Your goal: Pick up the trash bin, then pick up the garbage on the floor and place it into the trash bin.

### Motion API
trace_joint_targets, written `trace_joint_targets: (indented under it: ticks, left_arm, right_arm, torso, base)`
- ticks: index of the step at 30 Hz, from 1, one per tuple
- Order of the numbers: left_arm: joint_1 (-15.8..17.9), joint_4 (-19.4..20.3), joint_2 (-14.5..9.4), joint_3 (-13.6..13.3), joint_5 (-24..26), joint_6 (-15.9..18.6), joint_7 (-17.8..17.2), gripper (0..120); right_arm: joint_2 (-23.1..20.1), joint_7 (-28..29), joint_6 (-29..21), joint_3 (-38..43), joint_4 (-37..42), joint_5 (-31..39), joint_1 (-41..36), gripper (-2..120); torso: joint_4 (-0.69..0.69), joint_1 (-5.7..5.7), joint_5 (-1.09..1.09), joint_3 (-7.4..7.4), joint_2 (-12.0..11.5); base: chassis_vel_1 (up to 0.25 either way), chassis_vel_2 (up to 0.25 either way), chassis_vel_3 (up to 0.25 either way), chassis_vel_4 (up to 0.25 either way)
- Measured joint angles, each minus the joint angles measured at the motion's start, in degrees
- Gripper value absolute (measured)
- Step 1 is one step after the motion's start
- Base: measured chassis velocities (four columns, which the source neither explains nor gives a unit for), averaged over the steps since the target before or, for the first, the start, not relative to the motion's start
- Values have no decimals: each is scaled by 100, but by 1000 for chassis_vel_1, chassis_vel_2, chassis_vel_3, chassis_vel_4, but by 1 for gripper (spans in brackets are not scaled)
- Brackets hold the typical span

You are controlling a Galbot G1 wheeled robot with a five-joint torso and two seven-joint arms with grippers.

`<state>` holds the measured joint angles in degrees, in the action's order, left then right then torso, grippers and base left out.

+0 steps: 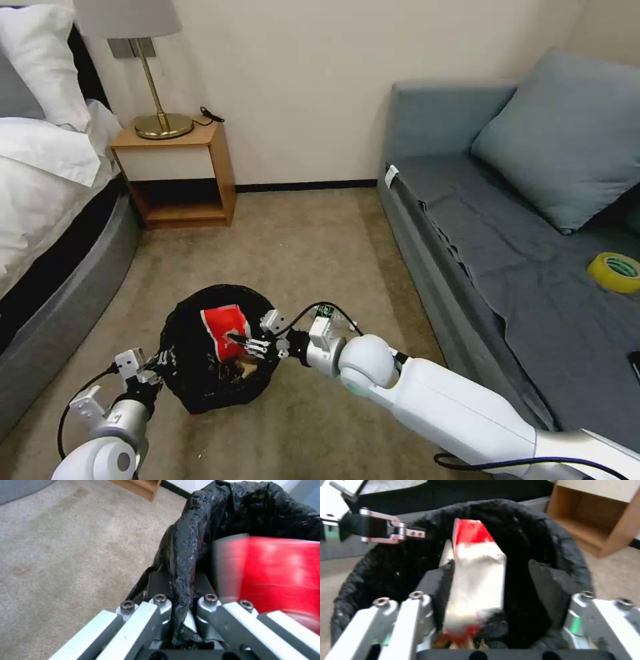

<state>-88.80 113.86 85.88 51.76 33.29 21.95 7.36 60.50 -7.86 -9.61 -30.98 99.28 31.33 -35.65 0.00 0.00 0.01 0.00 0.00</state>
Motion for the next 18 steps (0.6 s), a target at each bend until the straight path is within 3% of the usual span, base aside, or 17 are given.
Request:
trace_joint_targets:
  ticks: [6,10,14,18]
  left_arm:
    - [-17,48,10,24,-9,-14,5,4]
    - [-11,68,-21,21,-10,-14,2,4]
    - [6,60,-58,8,-13,-14,1,4]
    - [40,1,-132,-30,-30,-15,5,4]
  right_arm:
    - [-183,344,151,285,251,-316,-313,83]
    - [-290,954,400,917,505,-908,-1096,98]
    - [-312,1162,499,1257,611,-1210,-1519,100]
    - [-334,1510,614,2108,900,-1977,-2378,100]
  torso:
    - [0,0,0,0,0]
    - [0,0,0,0,0]
    - [-1,0,1,0,0]
    - [0,0,0,0,0]
  base:
    - [0,0,0,0]
    - [0,0,0,0]
    - [0,0,0,0]
    - [0,0,0,0]
